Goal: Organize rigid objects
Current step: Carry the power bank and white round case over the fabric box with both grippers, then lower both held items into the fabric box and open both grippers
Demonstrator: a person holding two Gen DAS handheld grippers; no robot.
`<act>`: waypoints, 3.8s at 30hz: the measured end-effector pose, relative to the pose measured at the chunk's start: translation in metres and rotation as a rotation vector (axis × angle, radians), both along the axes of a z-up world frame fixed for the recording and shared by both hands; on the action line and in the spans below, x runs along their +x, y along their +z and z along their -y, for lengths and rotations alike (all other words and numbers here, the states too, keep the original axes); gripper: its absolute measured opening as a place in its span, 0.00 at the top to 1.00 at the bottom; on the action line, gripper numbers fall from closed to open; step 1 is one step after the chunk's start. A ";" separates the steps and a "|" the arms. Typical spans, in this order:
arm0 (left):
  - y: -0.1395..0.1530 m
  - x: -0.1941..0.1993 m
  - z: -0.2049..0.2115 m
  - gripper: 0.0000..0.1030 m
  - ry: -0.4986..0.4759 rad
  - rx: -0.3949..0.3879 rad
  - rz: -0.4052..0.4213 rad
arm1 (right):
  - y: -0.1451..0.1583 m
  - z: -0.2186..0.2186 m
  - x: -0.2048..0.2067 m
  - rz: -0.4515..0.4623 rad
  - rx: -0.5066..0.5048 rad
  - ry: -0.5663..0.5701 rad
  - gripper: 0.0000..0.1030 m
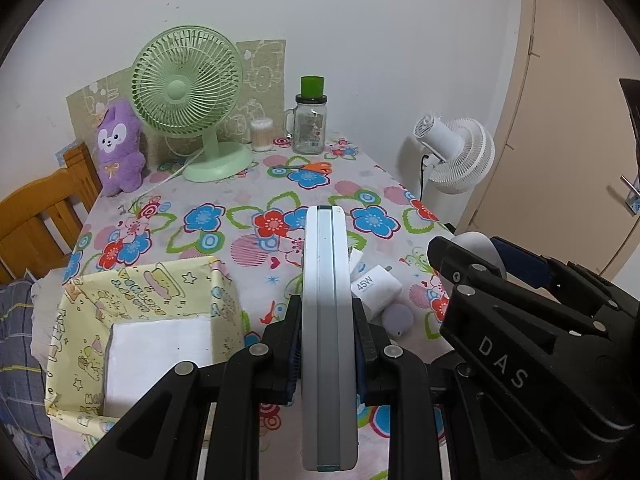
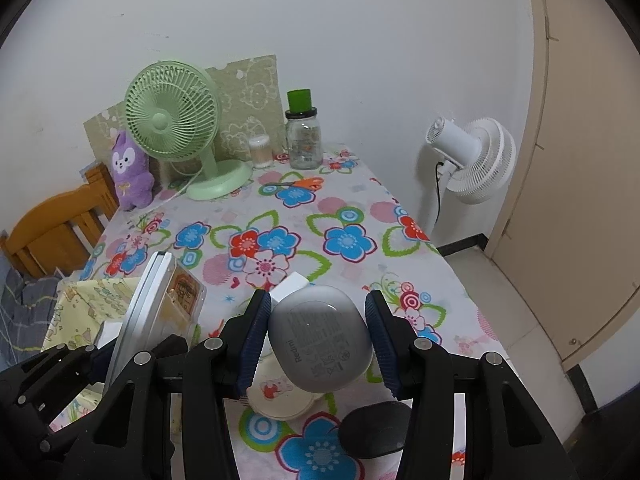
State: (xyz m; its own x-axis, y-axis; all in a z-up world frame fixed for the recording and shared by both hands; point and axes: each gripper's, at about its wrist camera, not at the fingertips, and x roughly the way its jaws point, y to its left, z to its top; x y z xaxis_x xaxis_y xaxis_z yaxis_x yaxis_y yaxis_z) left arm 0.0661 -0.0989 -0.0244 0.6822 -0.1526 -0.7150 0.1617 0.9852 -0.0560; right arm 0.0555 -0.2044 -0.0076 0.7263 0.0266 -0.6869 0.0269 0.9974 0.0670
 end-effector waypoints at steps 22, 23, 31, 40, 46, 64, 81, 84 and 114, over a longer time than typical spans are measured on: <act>0.016 -0.004 -0.045 0.80 0.039 0.013 0.018 | 0.016 -0.050 0.003 0.018 -0.011 0.054 0.49; 0.016 -0.005 -0.048 0.80 0.041 0.013 0.018 | 0.016 -0.052 0.003 0.017 -0.011 0.059 0.49; 0.013 -0.006 -0.065 0.80 0.042 0.007 0.000 | 0.014 -0.078 0.006 0.007 -0.011 0.096 0.49; 0.010 -0.005 -0.094 0.80 0.071 0.022 -0.006 | 0.008 -0.108 0.011 -0.009 -0.010 0.128 0.49; 0.004 -0.003 -0.110 0.80 0.083 0.043 -0.018 | 0.000 -0.129 0.015 -0.026 -0.009 0.148 0.49; -0.019 0.014 -0.152 0.80 0.127 0.053 -0.075 | -0.024 -0.177 0.033 -0.080 -0.011 0.218 0.49; -0.050 0.026 -0.178 0.80 0.182 0.072 -0.143 | -0.056 -0.205 0.054 -0.150 -0.007 0.252 0.49; -0.054 0.029 -0.182 0.80 0.196 0.073 -0.153 | -0.060 -0.203 0.059 -0.156 -0.017 0.238 0.49; -0.020 0.014 -0.161 0.13 0.203 0.072 -0.060 | -0.023 -0.184 0.038 -0.075 -0.054 0.256 0.16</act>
